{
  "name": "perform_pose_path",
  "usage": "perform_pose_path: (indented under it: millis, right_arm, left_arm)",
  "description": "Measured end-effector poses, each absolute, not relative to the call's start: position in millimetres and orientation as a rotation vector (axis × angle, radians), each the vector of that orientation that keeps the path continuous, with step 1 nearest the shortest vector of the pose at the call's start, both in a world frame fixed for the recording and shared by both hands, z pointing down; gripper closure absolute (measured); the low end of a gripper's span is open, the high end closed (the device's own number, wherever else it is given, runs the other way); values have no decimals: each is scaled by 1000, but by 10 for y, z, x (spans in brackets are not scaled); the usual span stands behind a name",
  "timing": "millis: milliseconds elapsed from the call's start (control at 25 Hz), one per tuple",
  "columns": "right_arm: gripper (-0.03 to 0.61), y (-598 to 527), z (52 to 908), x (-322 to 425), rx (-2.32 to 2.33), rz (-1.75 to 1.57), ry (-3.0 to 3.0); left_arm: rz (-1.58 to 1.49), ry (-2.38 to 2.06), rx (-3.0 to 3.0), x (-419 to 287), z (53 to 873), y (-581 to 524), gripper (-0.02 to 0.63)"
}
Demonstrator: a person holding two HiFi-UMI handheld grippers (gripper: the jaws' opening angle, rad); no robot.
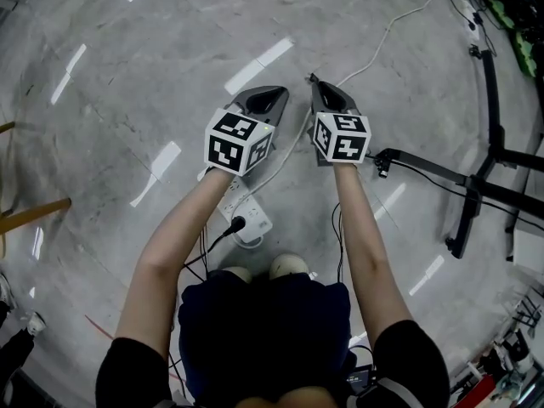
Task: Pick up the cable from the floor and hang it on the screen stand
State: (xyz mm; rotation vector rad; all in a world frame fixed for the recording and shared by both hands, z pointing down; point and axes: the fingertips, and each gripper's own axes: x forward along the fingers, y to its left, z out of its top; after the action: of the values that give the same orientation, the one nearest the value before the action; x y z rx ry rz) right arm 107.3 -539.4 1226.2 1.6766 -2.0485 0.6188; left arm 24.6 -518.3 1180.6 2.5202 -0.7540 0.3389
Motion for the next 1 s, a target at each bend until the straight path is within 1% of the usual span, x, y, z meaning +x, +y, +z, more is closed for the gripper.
perform_pose_path:
  millis: [40, 160, 440, 880, 920, 1000]
  right_arm:
    - [532, -5409, 12320, 1076, 1667, 622, -2043]
    - [455, -5474, 12463, 1089, 1649, 635, -2019]
    - [416, -5641, 12821, 1168, 1599, 639, -1924]
    - [413, -5672, 13082, 1232, 1559, 667, -1873]
    - [417, -5666, 13083, 1227, 1555, 653, -1872]
    - [454, -5662, 13078, 1210, 1539, 623, -1873]
  left_arm:
    - [335, -759, 2512, 258, 11852, -5203, 607]
    - [346, -766, 2517, 279, 11944, -5232, 607]
    - [389, -747, 2546, 274, 12080, -5141, 607]
    - [376, -755, 2523, 252, 12129, -5114, 607]
    - [373, -757, 2518, 251, 12129, -5117, 607]
    - [370, -761, 2514, 251, 12123, -5117, 607]
